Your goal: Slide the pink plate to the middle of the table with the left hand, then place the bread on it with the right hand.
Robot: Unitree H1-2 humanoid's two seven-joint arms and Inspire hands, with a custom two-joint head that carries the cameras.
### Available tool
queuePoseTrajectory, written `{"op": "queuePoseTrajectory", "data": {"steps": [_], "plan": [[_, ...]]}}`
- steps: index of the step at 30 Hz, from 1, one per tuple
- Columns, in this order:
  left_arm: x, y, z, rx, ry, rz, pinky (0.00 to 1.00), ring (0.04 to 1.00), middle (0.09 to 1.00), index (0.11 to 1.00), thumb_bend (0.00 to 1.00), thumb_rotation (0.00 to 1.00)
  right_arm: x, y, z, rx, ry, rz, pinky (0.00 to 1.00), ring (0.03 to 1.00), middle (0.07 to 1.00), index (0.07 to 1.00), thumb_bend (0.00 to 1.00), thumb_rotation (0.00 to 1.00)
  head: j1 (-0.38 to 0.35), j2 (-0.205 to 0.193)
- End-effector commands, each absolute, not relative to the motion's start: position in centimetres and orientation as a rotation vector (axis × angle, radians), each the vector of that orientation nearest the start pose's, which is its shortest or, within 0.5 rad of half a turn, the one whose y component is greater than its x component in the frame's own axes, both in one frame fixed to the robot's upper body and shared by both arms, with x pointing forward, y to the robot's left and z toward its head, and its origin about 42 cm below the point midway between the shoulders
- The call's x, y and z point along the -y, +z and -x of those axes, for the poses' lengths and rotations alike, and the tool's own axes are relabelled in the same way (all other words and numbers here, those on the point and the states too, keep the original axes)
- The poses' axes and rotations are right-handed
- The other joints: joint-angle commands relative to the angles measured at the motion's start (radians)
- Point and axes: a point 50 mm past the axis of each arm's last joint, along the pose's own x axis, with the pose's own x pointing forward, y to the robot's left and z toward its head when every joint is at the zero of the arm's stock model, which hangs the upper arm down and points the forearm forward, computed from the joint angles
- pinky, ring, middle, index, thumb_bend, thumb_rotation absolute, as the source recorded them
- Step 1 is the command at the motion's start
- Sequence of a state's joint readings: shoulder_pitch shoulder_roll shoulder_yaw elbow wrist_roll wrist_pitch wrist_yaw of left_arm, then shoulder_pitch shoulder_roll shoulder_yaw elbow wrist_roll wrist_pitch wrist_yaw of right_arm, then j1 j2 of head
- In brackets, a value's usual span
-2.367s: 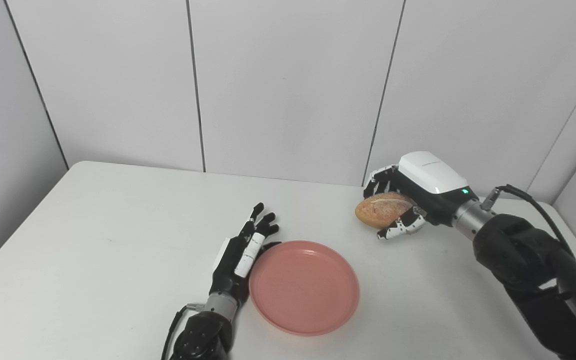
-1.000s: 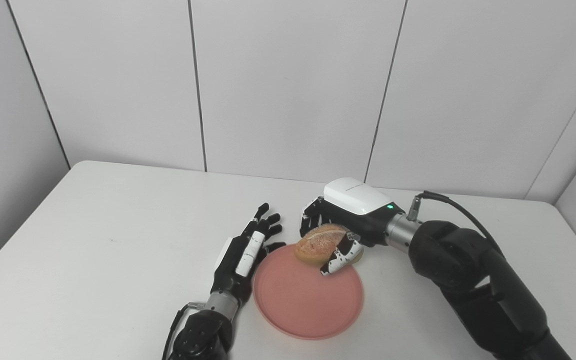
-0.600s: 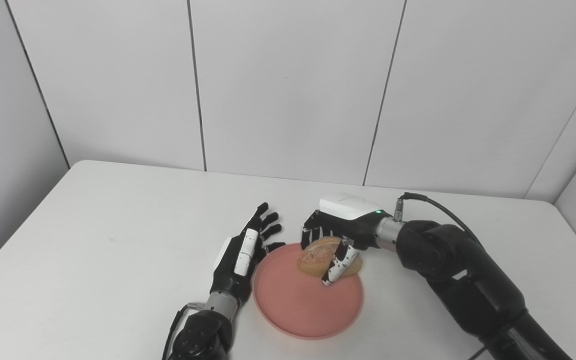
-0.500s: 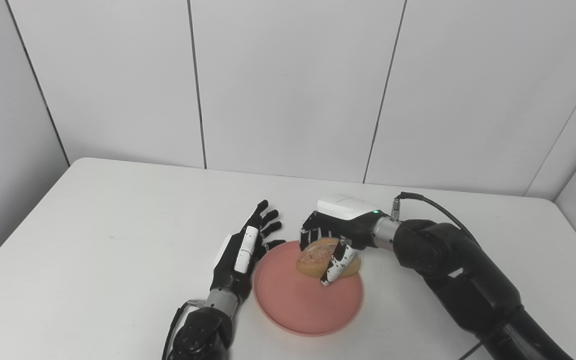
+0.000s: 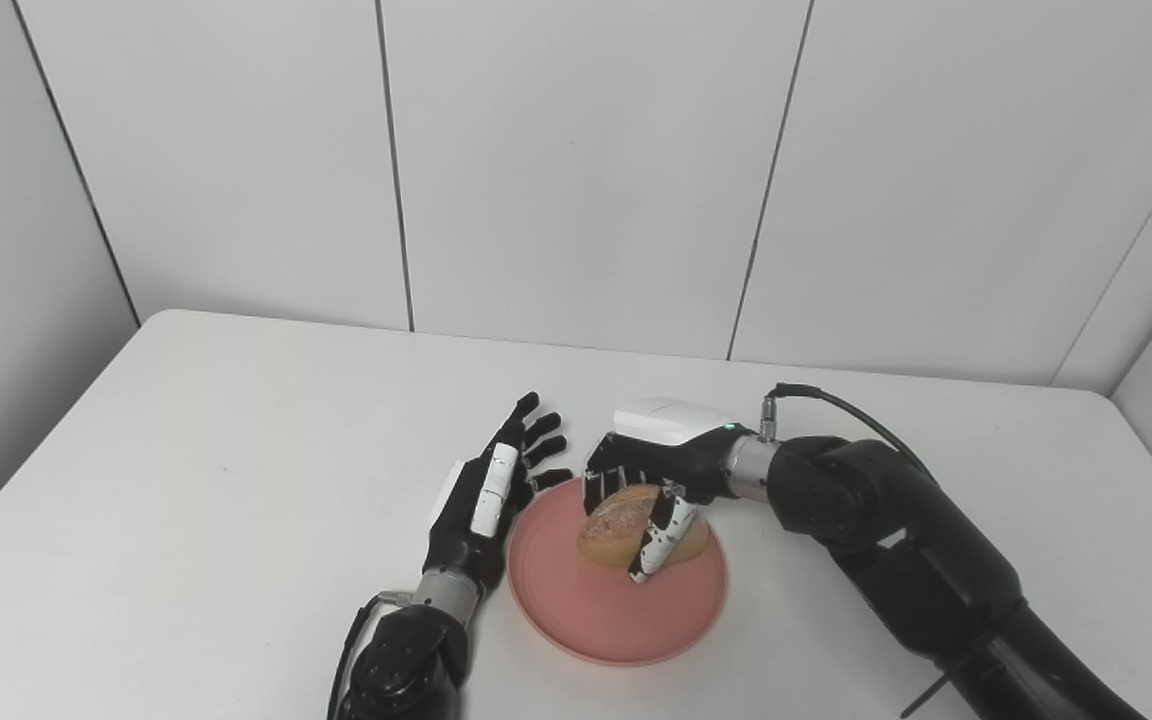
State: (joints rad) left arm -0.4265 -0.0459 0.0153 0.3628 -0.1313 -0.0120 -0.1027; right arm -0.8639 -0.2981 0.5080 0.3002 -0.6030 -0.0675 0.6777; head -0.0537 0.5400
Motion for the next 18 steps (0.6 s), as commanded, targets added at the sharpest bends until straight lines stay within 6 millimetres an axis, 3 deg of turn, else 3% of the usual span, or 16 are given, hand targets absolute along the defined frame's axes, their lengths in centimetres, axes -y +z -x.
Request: {"op": "queuePoseTrajectory", "data": {"steps": [1,18], "plan": [[-14.8,12.2,-40.7,-0.04,-0.203,0.159,0.73,0.869,0.898,0.926,0.98,0.95,10.4,31.5,-47.3,0.393,0.923,1.374,0.38,0.442,0.51,0.474,0.52,0.0,0.002,0.002],[-14.9,12.2,-40.6,-0.039,-0.201,0.16,0.74,0.873,0.897,0.928,0.97,0.94,9.9,30.5,-47.1,0.362,0.956,1.381,0.4,0.444,0.512,0.479,0.52,0.0,0.004,0.006]]}}
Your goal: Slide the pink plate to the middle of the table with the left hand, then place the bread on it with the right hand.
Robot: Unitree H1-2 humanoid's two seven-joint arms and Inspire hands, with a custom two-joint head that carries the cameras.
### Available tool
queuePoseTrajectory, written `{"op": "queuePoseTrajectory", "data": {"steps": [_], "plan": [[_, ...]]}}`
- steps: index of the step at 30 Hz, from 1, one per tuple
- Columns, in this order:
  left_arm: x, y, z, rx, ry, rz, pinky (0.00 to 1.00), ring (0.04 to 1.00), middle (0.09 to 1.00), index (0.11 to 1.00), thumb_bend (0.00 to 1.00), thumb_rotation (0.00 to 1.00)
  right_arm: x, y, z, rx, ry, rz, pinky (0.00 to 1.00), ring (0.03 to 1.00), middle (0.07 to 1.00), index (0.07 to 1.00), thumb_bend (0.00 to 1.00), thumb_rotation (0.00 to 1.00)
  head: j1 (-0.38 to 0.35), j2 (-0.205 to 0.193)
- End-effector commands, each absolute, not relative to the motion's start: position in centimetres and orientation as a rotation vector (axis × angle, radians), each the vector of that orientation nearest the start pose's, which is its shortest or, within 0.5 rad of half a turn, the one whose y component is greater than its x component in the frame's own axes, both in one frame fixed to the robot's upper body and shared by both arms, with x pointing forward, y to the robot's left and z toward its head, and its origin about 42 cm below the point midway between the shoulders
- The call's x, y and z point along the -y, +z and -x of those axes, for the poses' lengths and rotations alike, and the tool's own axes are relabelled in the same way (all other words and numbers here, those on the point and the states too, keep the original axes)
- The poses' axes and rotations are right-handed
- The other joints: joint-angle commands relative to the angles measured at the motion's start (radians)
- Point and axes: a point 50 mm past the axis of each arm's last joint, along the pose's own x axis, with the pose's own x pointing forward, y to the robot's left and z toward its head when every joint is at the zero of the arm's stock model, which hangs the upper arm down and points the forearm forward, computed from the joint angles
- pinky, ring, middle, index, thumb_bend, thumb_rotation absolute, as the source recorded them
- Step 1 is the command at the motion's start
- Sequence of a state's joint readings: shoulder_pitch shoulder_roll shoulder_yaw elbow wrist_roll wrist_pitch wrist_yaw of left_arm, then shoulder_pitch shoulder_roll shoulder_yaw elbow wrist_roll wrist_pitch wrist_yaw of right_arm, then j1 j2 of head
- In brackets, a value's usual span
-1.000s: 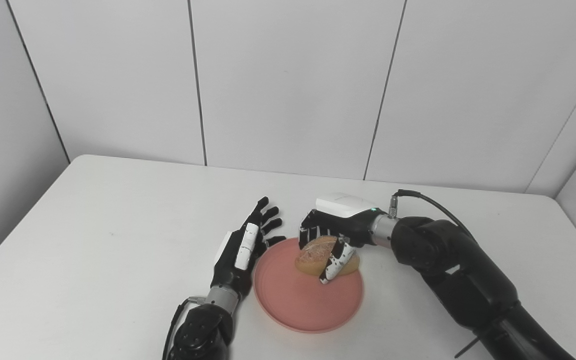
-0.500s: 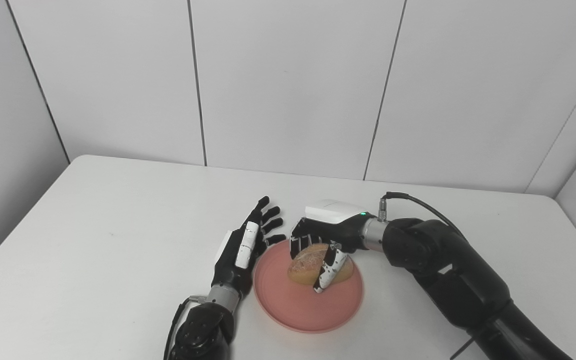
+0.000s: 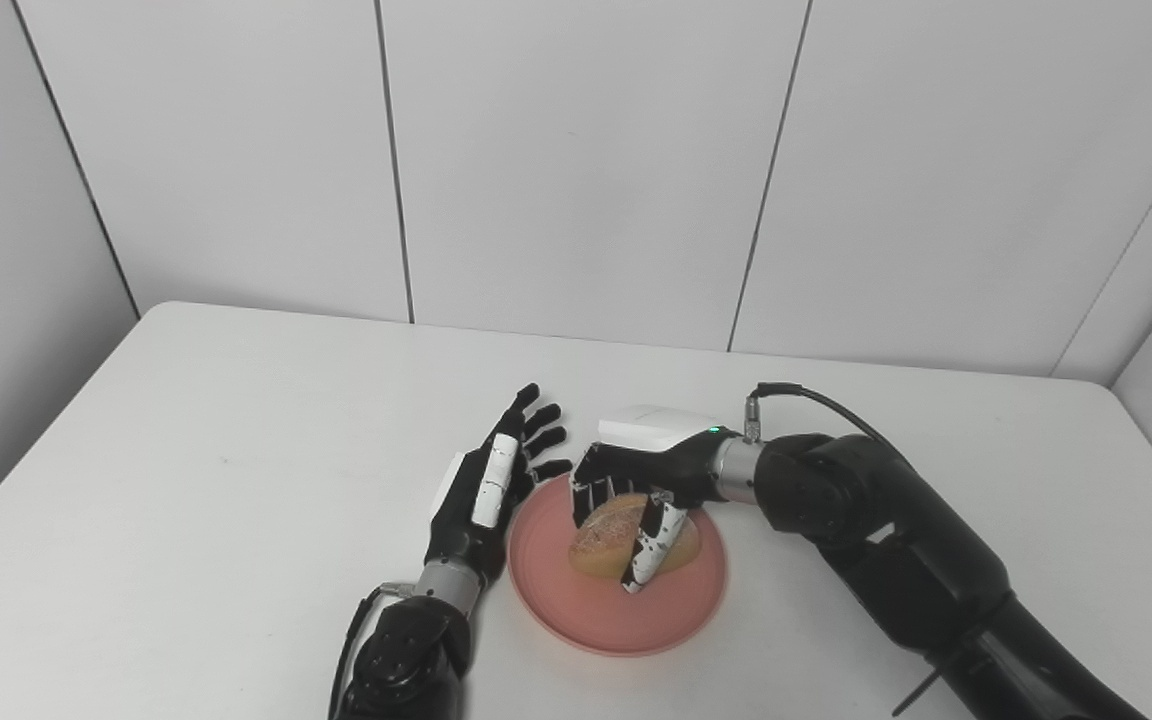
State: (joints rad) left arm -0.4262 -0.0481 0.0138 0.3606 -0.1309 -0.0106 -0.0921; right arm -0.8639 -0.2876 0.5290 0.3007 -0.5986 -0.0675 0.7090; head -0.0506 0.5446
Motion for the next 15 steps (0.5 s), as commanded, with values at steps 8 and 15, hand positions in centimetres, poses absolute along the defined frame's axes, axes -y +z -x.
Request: {"op": "queuePoseTrajectory", "data": {"steps": [8,15], "plan": [[-14.87,12.22,-40.66,-0.04,-0.203,0.17,0.74,0.875,0.892,0.925,0.96,0.94,10.16,30.77,-47.19,0.347,0.923,1.353,0.57,0.651,0.706,0.6,0.79,0.16,0.0,-0.001],[-15.05,12.19,-40.82,-0.037,-0.21,0.162,0.73,0.883,0.898,0.937,0.99,0.93,10.26,31.46,-47.14,0.344,0.898,1.371,0.71,0.827,0.824,0.689,1.0,0.25,-0.001,-0.002]]}}
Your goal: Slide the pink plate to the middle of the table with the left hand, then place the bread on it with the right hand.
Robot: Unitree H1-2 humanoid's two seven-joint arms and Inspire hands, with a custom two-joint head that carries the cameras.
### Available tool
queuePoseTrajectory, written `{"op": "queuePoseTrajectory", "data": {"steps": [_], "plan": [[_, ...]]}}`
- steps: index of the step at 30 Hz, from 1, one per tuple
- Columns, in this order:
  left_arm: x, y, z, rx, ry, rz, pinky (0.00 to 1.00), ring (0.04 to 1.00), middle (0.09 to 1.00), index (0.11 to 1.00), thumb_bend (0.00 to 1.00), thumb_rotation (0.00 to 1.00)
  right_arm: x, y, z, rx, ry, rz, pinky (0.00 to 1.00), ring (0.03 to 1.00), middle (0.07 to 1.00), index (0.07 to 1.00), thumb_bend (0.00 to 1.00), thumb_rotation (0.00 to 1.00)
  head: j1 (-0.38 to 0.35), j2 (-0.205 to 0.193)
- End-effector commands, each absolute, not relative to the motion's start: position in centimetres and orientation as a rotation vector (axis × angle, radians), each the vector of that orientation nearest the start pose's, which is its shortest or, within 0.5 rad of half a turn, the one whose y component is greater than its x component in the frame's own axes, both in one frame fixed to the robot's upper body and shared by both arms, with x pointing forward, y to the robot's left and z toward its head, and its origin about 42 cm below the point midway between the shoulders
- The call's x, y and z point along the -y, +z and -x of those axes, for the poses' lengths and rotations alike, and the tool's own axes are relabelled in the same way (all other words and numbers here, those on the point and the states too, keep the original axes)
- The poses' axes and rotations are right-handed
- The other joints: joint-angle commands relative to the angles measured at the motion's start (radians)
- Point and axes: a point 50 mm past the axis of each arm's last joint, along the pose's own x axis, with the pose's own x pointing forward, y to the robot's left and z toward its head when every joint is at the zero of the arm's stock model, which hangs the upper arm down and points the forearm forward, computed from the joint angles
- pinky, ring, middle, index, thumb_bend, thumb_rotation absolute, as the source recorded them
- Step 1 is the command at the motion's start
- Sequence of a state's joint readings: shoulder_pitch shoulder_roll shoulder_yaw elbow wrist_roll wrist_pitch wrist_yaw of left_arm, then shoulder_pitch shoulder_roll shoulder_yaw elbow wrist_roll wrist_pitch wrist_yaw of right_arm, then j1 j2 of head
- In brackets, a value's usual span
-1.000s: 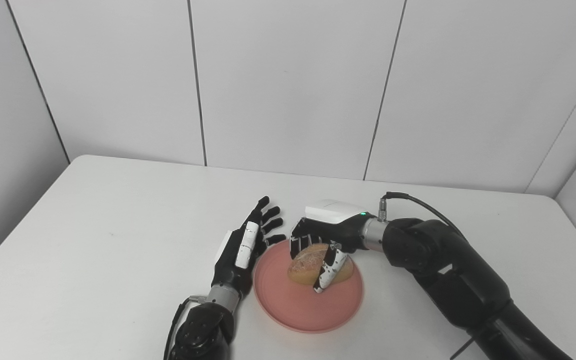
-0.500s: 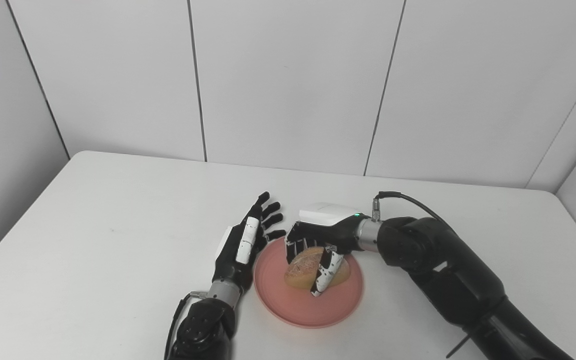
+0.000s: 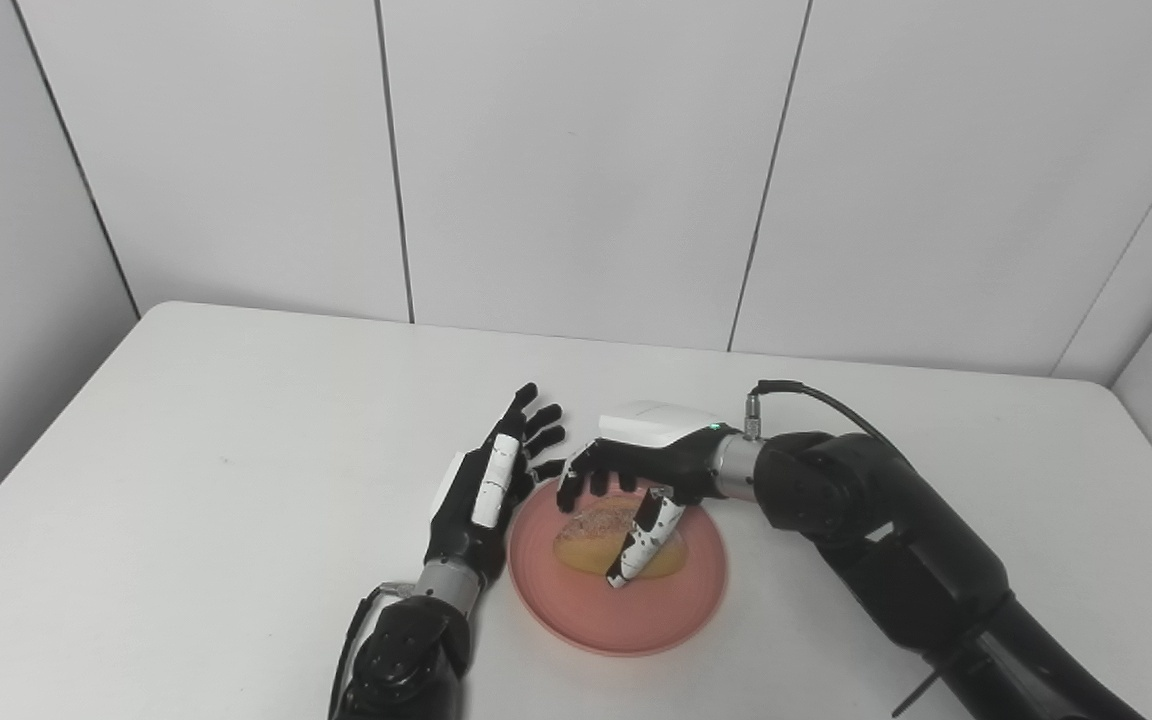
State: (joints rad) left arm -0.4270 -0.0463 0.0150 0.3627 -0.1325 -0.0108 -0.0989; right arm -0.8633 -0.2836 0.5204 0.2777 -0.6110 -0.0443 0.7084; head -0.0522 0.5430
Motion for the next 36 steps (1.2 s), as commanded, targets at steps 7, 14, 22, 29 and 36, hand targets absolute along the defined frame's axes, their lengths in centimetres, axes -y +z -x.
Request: {"op": "queuePoseTrajectory", "data": {"steps": [7,14,22,29,36], "plan": [[-15.1,12.3,-40.8,-0.039,-0.213,0.167,0.76,0.895,0.91,0.941,1.0,0.93,10.8,32.4,-47.2,0.348,0.895,1.365,0.74,0.847,0.847,0.69,1.0,0.3,0.0,-0.004],[-15.1,12.4,-40.8,-0.04,-0.209,0.167,0.76,0.881,0.907,0.933,0.98,0.94,11.6,33.5,-47.0,0.375,0.86,1.377,0.72,0.833,0.831,0.693,1.0,0.32,0.004,-0.004],[-15.2,12.8,-41.1,-0.035,-0.197,0.174,0.76,0.885,0.908,0.934,0.96,0.96,14.9,33.6,-46.4,0.46,0.676,1.146,0.69,0.763,0.753,0.676,1.0,0.33,0.004,-0.008],[-15.6,14.1,-41.9,0.018,-0.156,0.173,0.92,0.907,0.916,0.951,0.94,0.99,16.6,30.4,-45.5,0.451,0.534,0.876,0.76,0.828,0.817,0.745,0.96,0.72,-0.001,-0.006],[-15.8,15.7,-43.1,0.077,-0.115,0.15,0.97,0.925,0.917,0.959,0.93,1.0,16.4,25.9,-45.3,0.384,0.403,0.602,0.75,0.828,0.833,0.81,0.88,0.96,-0.014,-0.004]]}}
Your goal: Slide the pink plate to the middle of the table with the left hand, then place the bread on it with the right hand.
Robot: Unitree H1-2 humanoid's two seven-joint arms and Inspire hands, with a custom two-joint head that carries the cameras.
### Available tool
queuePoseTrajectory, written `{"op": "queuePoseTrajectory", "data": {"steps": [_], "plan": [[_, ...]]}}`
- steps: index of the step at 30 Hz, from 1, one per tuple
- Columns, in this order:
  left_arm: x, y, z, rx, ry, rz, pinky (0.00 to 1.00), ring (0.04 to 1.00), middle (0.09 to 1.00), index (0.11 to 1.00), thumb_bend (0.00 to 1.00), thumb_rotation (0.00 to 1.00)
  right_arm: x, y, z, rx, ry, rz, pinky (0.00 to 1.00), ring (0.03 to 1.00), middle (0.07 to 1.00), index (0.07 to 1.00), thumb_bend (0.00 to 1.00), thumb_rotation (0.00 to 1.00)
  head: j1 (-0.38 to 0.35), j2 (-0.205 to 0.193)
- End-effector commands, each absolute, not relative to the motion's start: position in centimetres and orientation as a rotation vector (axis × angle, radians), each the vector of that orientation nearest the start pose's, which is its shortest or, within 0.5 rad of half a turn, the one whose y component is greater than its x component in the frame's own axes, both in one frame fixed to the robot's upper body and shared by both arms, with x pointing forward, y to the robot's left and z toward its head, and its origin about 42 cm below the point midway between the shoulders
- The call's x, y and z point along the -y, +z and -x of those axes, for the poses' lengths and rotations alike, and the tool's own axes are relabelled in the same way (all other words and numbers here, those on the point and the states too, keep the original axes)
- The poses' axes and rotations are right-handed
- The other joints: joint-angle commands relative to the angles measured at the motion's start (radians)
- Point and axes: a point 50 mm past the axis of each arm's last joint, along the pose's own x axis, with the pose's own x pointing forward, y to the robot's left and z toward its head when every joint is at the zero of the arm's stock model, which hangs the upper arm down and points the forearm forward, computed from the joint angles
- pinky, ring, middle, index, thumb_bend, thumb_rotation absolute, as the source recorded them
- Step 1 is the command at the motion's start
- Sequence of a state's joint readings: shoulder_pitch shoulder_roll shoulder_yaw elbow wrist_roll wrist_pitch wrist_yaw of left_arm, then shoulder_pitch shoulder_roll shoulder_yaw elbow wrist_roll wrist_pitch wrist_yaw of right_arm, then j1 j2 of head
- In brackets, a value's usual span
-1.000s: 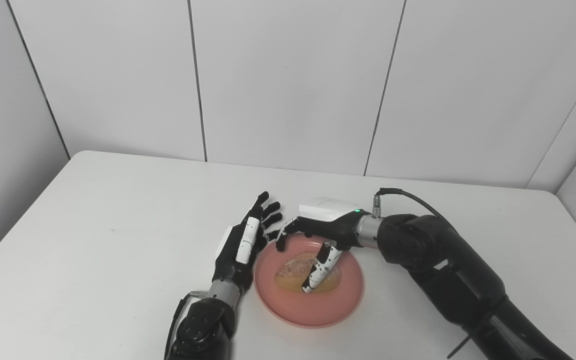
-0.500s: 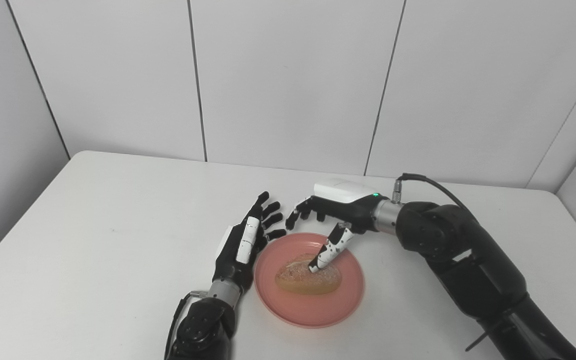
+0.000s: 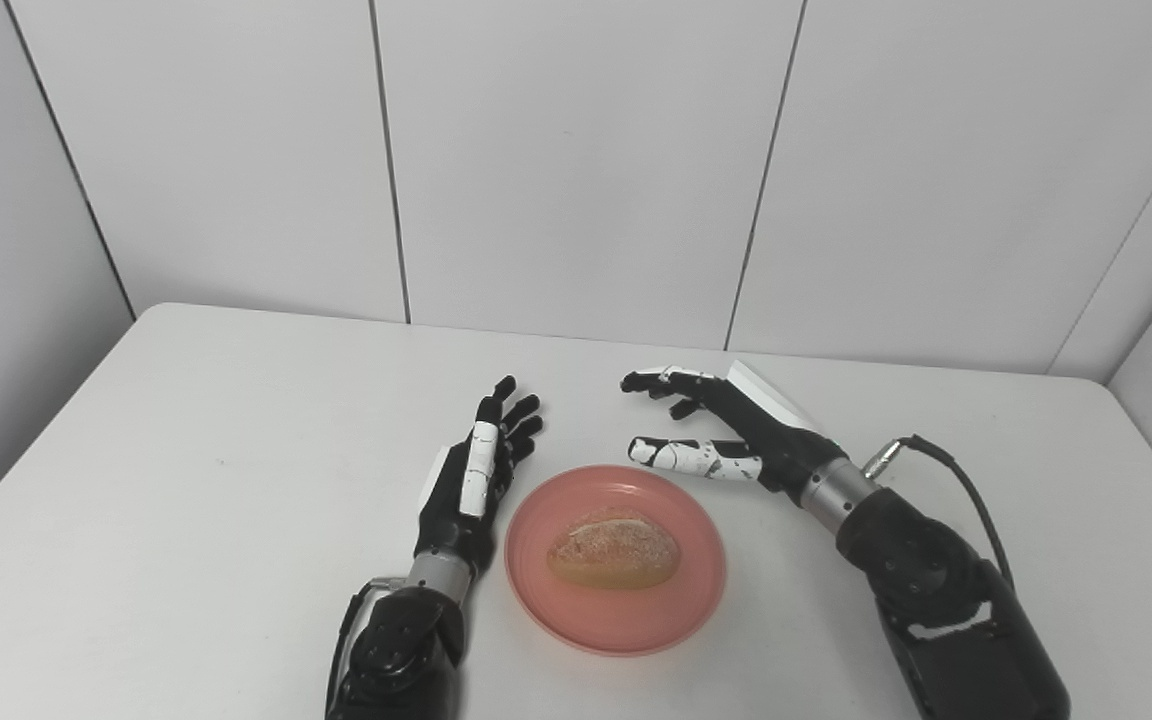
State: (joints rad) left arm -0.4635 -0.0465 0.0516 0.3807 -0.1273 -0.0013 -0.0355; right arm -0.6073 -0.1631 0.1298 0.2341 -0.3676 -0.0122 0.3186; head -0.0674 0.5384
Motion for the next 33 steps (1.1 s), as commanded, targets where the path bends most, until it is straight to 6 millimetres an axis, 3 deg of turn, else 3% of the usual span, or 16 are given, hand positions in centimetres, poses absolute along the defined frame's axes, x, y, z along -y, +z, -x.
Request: {"op": "queuePoseTrajectory", "data": {"steps": [1,3,9,12,18,33], "plan": [[-15.8,15.9,-43.4,0.078,-0.107,0.145,0.97,0.928,0.916,0.956,0.93,1.0,16.1,25.4,-45.2,0.375,0.372,0.557,0.76,0.83,0.834,0.822,0.89,0.98,-0.006,0.001],[-15.7,16.3,-43.8,0.081,-0.092,0.138,0.98,0.931,0.914,0.953,0.92,1.0,15.5,24.1,-44.9,0.341,0.278,0.403,0.79,0.854,0.85,0.831,0.91,0.98,-0.018,0.003],[-15.4,16.8,-44.2,0.1,-0.079,0.098,1.0,0.974,0.937,0.966,0.9,1.0,13.6,21.8,-44.0,0.277,0.035,-0.073,0.88,0.923,0.918,0.878,0.86,1.0,-0.041,0.004],[-15.1,16.8,-43.9,0.114,-0.068,0.079,1.0,0.989,0.953,0.968,0.9,1.0,13.3,21.0,-43.7,0.287,-0.041,-0.205,0.96,0.953,0.943,0.912,0.84,1.0,-0.045,0.005],[-14.3,16.9,-43.3,0.14,-0.027,0.053,1.0,1.0,0.999,0.999,0.91,1.0,13.2,18.4,-42.9,0.316,-0.122,-0.212,1.0,1.0,0.998,0.995,0.82,1.0,-0.051,0.01],[-13.2,17.2,-41.3,0.177,-0.004,0.057,1.0,1.0,1.0,1.0,0.92,1.0,12.7,15.0,-41.4,0.309,-0.143,-0.131,1.0,1.0,0.969,0.983,0.83,1.0,-0.113,0.037]]}}
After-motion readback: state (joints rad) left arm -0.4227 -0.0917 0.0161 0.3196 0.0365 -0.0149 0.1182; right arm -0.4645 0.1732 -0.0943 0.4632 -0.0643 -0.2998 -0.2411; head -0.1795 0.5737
